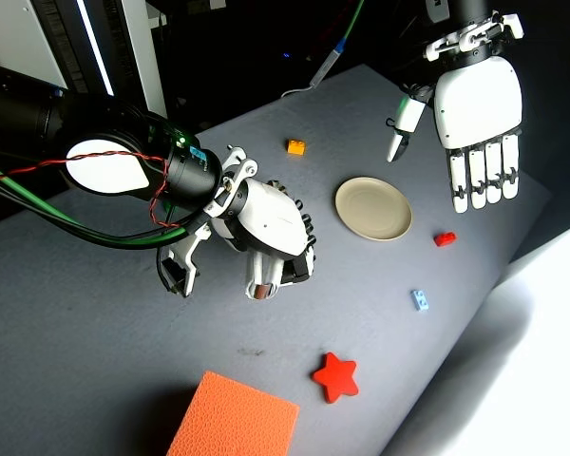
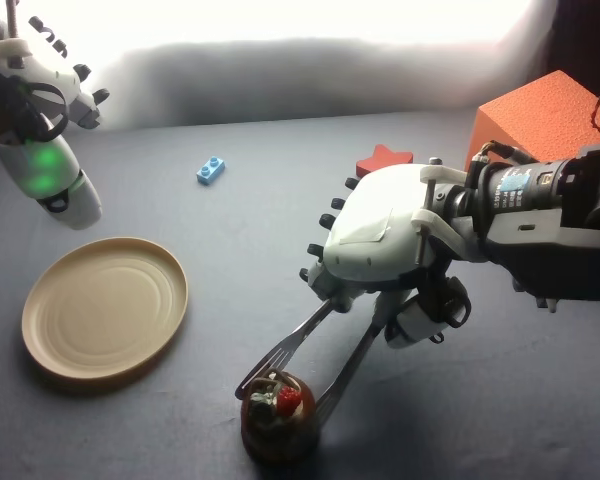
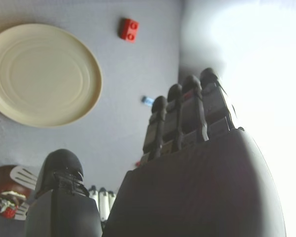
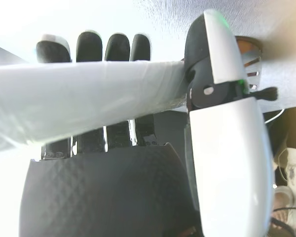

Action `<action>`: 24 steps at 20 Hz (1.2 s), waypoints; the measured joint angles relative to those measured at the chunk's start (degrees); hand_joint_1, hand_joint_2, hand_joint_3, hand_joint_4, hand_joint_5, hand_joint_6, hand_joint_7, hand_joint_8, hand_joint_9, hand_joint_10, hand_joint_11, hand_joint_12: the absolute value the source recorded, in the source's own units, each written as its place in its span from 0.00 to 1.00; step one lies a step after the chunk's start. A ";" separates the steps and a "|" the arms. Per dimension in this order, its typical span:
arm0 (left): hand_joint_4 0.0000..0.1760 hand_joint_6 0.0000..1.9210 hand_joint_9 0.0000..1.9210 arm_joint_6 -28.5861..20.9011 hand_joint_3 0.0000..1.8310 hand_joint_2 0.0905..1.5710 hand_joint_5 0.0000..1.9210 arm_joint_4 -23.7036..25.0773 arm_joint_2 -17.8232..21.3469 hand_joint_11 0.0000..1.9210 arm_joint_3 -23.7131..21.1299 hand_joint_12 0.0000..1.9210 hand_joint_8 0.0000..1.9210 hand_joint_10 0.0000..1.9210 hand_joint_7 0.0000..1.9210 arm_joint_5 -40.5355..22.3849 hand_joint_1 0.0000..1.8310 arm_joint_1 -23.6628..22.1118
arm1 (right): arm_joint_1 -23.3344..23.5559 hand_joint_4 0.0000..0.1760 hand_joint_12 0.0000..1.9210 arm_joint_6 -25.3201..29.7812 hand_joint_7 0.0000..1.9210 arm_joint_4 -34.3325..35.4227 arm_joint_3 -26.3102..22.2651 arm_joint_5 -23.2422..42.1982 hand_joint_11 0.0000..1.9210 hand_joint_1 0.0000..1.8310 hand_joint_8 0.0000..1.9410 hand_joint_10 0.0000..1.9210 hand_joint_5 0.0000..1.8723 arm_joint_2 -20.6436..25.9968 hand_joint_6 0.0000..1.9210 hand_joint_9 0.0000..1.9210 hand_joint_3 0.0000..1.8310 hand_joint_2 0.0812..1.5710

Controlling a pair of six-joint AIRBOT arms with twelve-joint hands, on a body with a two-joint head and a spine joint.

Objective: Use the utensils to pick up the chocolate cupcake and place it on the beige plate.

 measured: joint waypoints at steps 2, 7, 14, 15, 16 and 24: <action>0.00 0.00 0.01 0.00 0.00 0.66 0.03 0.00 0.00 0.00 0.00 0.00 0.00 0.00 0.02 0.00 0.09 0.00 | 0.00 0.00 0.82 -0.31 0.45 -0.15 0.00 -0.11 0.46 0.75 0.63 0.76 0.41 0.00 0.52 0.45 0.00 0.74; 0.00 0.01 0.02 0.00 0.00 0.66 0.04 0.02 0.00 0.00 0.00 0.00 0.00 0.01 0.03 0.00 0.10 0.00 | 0.00 0.00 0.86 -0.31 0.45 0.04 0.00 -0.04 0.40 0.75 0.63 0.79 0.43 0.00 0.48 0.45 0.00 0.73; 0.00 0.00 0.02 0.00 0.00 0.66 0.03 0.02 0.00 0.00 0.00 0.00 0.00 0.00 0.02 0.00 0.08 0.00 | 0.00 0.00 0.85 -0.46 0.45 -0.11 -0.13 -0.07 0.37 0.74 0.63 0.78 0.39 0.00 0.58 0.42 0.00 0.75; 0.00 0.00 0.02 0.00 0.00 0.66 0.03 0.04 0.00 0.00 0.00 0.00 0.00 0.00 0.02 0.02 0.08 0.00 | 0.00 0.00 0.86 -0.46 0.42 -0.20 -0.24 -0.07 0.37 0.74 0.69 0.80 0.39 0.00 0.55 0.40 0.00 0.76; 0.00 0.00 0.02 0.00 0.00 0.66 0.03 0.02 -0.02 0.00 0.00 0.00 0.00 0.00 0.02 0.00 0.08 0.00 | -0.02 0.00 0.86 -0.46 0.42 -0.15 -0.24 -0.02 0.36 0.74 0.70 0.81 0.39 0.00 0.55 0.40 0.00 0.76; 0.00 0.00 0.01 0.00 0.00 0.66 0.03 0.15 -0.02 0.00 0.11 0.00 0.00 0.00 0.02 0.00 0.10 0.00 | 0.00 0.00 0.85 0.07 0.47 -0.04 -0.42 0.15 0.38 0.75 0.60 0.77 0.41 0.31 0.55 0.44 0.00 0.73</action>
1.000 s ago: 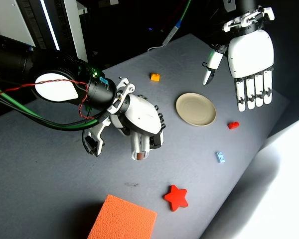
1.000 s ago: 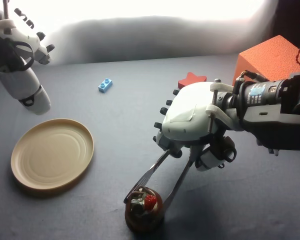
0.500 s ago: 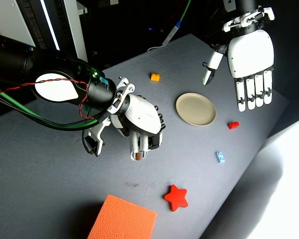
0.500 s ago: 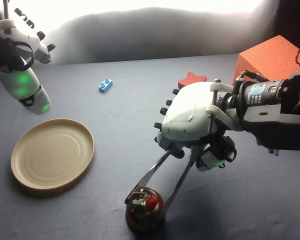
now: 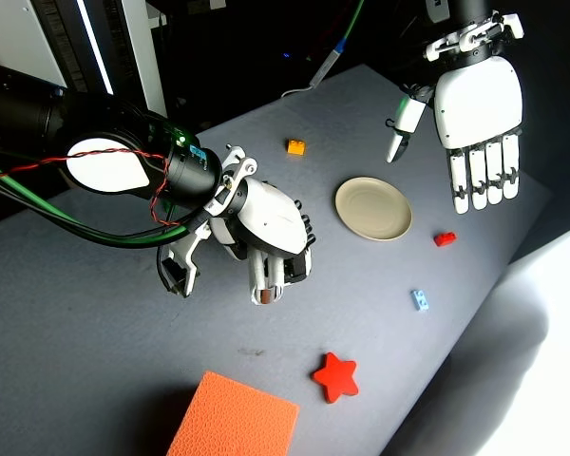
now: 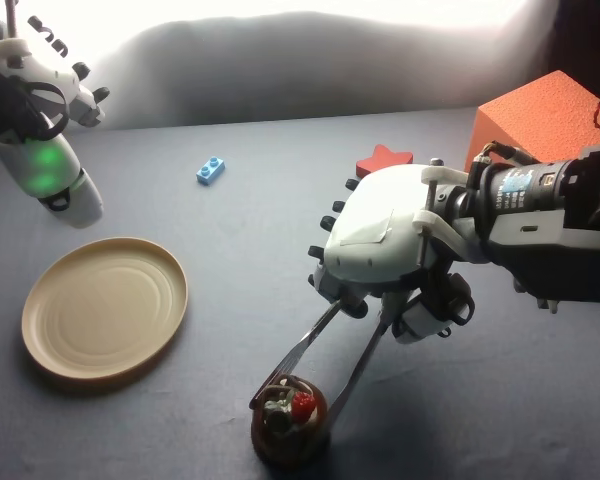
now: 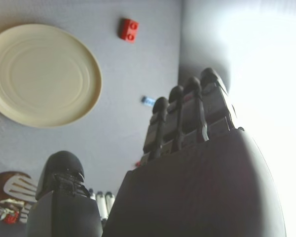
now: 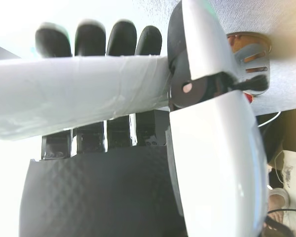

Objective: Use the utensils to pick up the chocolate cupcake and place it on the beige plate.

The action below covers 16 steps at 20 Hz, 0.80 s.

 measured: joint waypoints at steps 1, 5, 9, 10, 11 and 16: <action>0.00 0.00 0.00 0.00 0.00 0.66 0.01 0.02 0.00 0.00 0.00 0.00 0.00 0.00 0.01 0.00 0.09 0.00 | 0.02 0.00 0.86 0.79 0.46 -0.15 0.00 0.00 0.38 0.74 0.60 0.78 0.40 -0.02 0.56 0.43 0.00 0.74; 0.00 0.00 0.00 -0.02 0.00 0.66 0.01 0.02 0.00 0.00 0.02 0.00 0.00 0.00 0.01 0.00 0.08 0.11 | 0.22 0.00 0.90 1.95 0.48 -0.17 0.00 -0.09 0.38 0.75 0.59 0.78 0.42 -0.02 0.50 0.46 0.00 0.72; 0.00 0.00 0.01 0.00 0.00 0.65 0.00 0.04 0.00 0.00 0.02 0.00 0.00 0.00 0.02 0.00 0.08 0.15 | 0.50 0.00 0.89 3.69 0.48 -0.20 0.00 -0.13 0.38 0.75 0.60 0.77 0.42 -0.02 0.50 0.45 0.00 0.73; 0.00 0.00 0.01 0.00 0.00 0.65 0.00 0.04 0.00 0.00 0.00 0.00 0.00 0.00 0.02 0.00 0.08 0.15 | 0.66 0.00 0.89 3.96 0.48 -0.20 0.00 -0.28 0.38 0.75 0.60 0.77 0.42 -0.02 0.50 0.45 0.00 0.73; 0.00 0.00 0.00 0.00 0.00 0.65 0.00 0.04 0.00 0.00 0.00 0.00 0.00 0.00 0.01 0.00 0.07 0.17 | 1.05 0.00 0.87 4.76 0.49 -0.20 0.00 -0.68 0.40 0.75 0.59 0.75 0.43 -0.02 0.50 0.46 0.00 0.72; 0.00 0.00 0.00 -0.02 0.00 0.66 0.01 0.04 0.00 0.00 0.02 0.00 0.00 0.00 0.01 0.00 0.08 0.15 | 2.23 0.00 0.87 8.00 0.50 -0.33 0.00 -0.59 0.42 0.75 0.56 0.75 0.46 -0.09 0.44 0.48 0.00 0.71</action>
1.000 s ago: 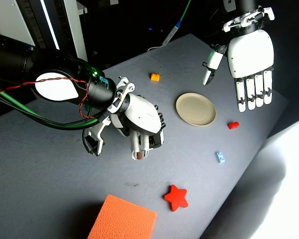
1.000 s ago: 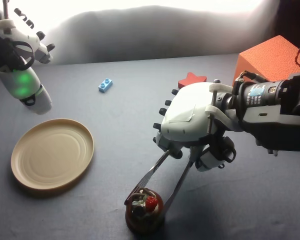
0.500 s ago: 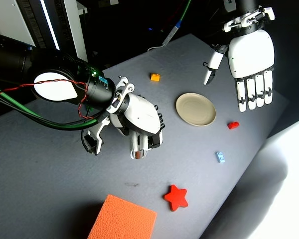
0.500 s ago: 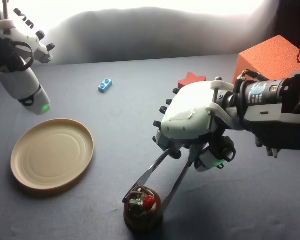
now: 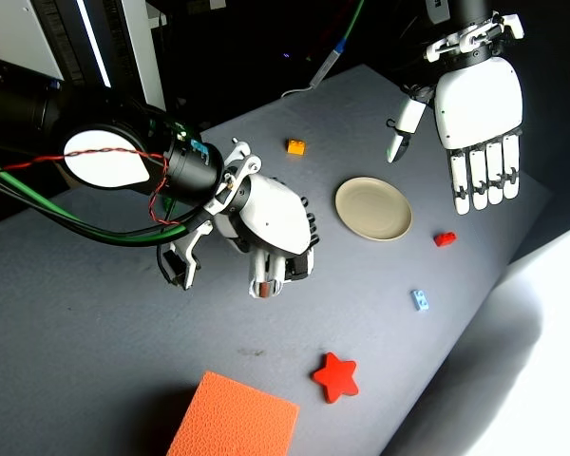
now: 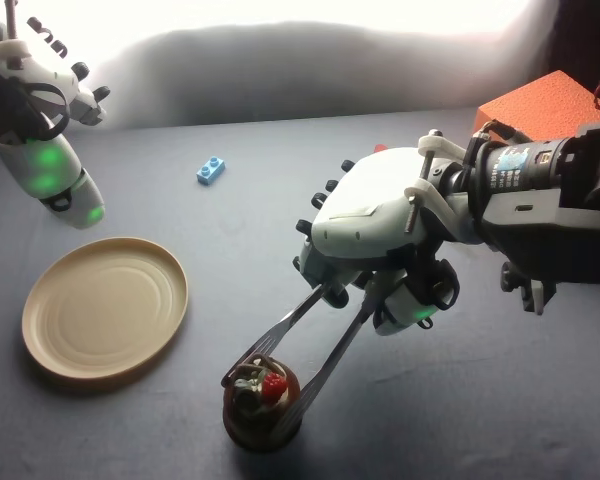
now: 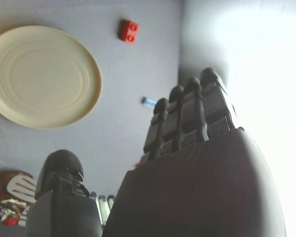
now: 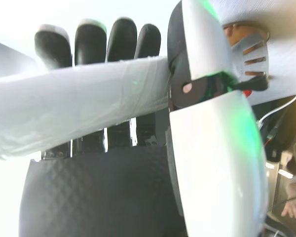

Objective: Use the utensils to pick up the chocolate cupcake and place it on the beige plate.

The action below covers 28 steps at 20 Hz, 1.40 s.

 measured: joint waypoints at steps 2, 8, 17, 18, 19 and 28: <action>0.00 0.00 0.00 0.02 0.00 0.66 0.01 0.00 0.00 0.00 0.00 0.00 0.00 0.00 0.01 0.00 0.09 0.02 | 0.33 0.00 0.89 0.39 0.50 -0.02 0.00 -0.55 0.41 0.75 0.56 0.76 0.43 0.02 0.50 0.47 0.00 0.72; 0.00 0.00 0.00 0.00 0.00 0.65 0.02 -0.02 -0.04 0.00 0.11 0.00 0.00 0.00 0.01 -0.04 0.11 0.00 | 3.72 0.00 0.92 4.00 0.48 0.20 3.39 -1.62 0.39 0.75 0.60 0.78 0.46 -2.75 0.43 0.45 0.00 0.72; 0.00 0.01 0.01 0.00 0.00 0.66 0.04 -0.22 -0.76 0.00 0.70 0.00 0.00 0.00 0.03 -0.39 0.10 0.00 | 5.73 0.00 0.91 4.90 0.45 0.15 18.03 -3.37 0.35 0.74 0.63 0.78 0.43 -13.51 0.54 0.42 0.00 0.73; 0.00 0.01 0.02 0.00 0.00 0.66 0.04 -0.07 -0.74 0.00 0.74 0.00 0.00 0.00 0.03 -0.15 0.10 0.02 | 6.05 0.00 0.96 4.50 0.45 0.35 20.06 -3.21 0.34 0.75 0.64 0.80 0.43 -14.97 0.52 0.43 0.00 0.73; 0.00 0.01 0.02 0.02 0.00 0.66 0.04 -0.07 -0.76 0.00 1.03 0.00 0.00 0.00 0.03 -0.15 0.11 0.00 | 6.32 0.00 0.96 3.41 0.48 0.20 21.46 -2.75 0.36 0.69 0.65 0.80 0.45 -16.04 0.55 0.41 0.00 0.73; 0.00 0.00 0.00 0.00 0.00 0.66 0.01 -0.17 -1.77 0.00 1.42 0.00 0.00 0.00 0.00 -0.33 0.09 0.02 | 7.17 0.00 0.88 2.51 0.49 0.15 32.20 -2.51 0.41 0.75 0.56 0.72 0.45 -25.27 0.53 0.47 0.00 0.71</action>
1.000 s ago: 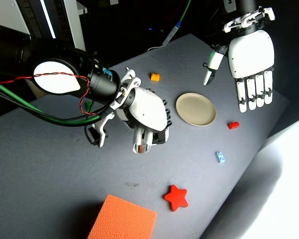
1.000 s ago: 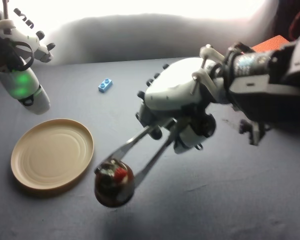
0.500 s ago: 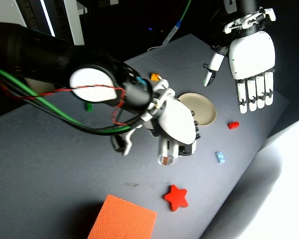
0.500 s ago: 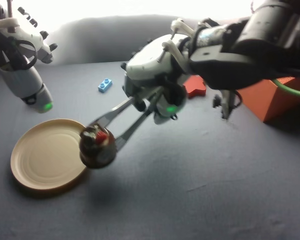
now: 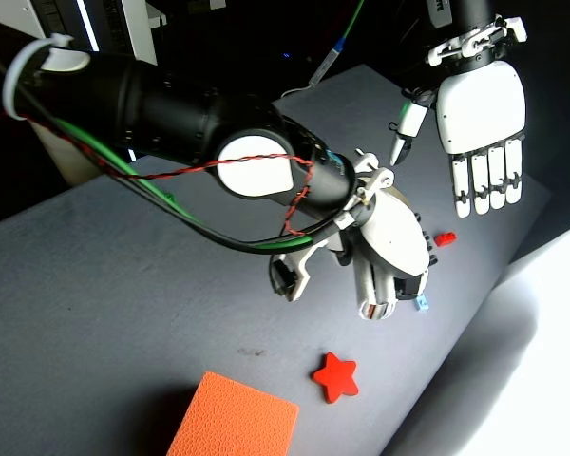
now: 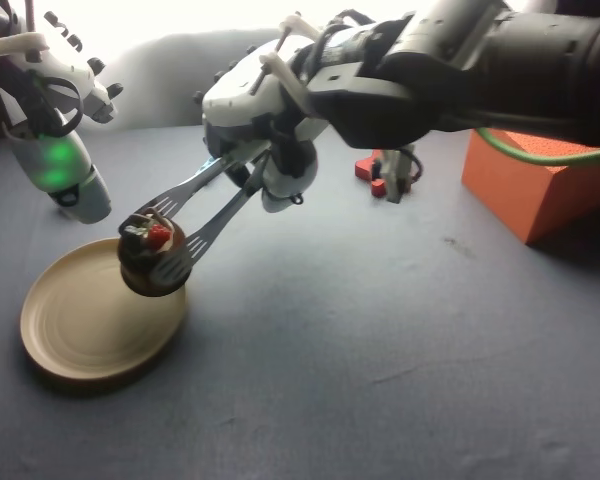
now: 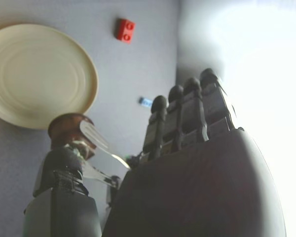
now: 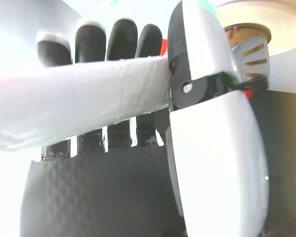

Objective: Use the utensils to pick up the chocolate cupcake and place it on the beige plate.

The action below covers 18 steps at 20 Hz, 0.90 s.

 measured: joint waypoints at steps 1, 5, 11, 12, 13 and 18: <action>0.00 0.00 0.00 0.00 0.00 0.66 0.01 0.09 -0.07 0.00 0.13 0.00 0.00 0.00 0.00 0.20 0.10 0.00 | 0.00 0.00 0.84 -0.02 0.50 0.02 0.59 0.04 0.38 0.75 0.56 0.70 0.45 -0.66 0.55 0.47 0.00 0.71; 0.00 0.00 0.01 0.02 0.00 0.66 0.01 0.59 -0.66 0.00 0.72 0.00 0.00 0.00 0.00 0.39 0.11 -0.02 | 0.00 0.00 0.82 -0.68 0.50 -0.04 1.20 1.22 0.48 0.74 0.53 0.68 0.47 -2.34 0.55 0.48 0.00 0.70; 0.00 0.00 0.00 0.00 0.00 0.66 0.00 0.15 -0.98 0.00 0.72 0.00 0.00 0.00 0.00 0.24 0.07 0.00 | -1.16 0.00 0.89 -0.59 0.47 0.09 3.43 1.77 0.43 0.75 0.63 0.71 0.48 -6.19 0.50 0.45 0.00 0.71; 0.00 0.00 0.00 0.00 0.00 0.66 0.00 0.20 -0.98 0.00 0.72 0.00 0.00 0.00 0.00 0.31 0.07 0.00 | -1.27 0.00 0.90 -0.70 0.48 0.09 4.20 1.88 0.41 0.69 0.66 0.74 0.49 -6.67 0.50 0.43 0.00 0.71; 0.00 0.00 0.00 0.00 0.00 0.66 0.00 0.22 -0.98 0.00 0.72 0.00 0.00 0.00 0.00 0.31 0.07 -0.02 | -1.51 0.00 0.90 -0.83 0.48 0.04 5.57 2.32 0.42 0.67 0.66 0.75 0.49 -7.48 0.51 0.42 0.00 0.72; 0.00 0.00 0.00 0.00 0.00 0.67 0.00 0.20 -1.01 0.00 0.72 0.00 0.00 0.00 0.00 0.24 0.07 -0.02 | -2.49 0.00 0.90 -2.16 0.49 -0.13 6.58 3.43 0.42 0.75 0.60 0.73 0.48 -8.04 0.46 0.45 0.00 0.71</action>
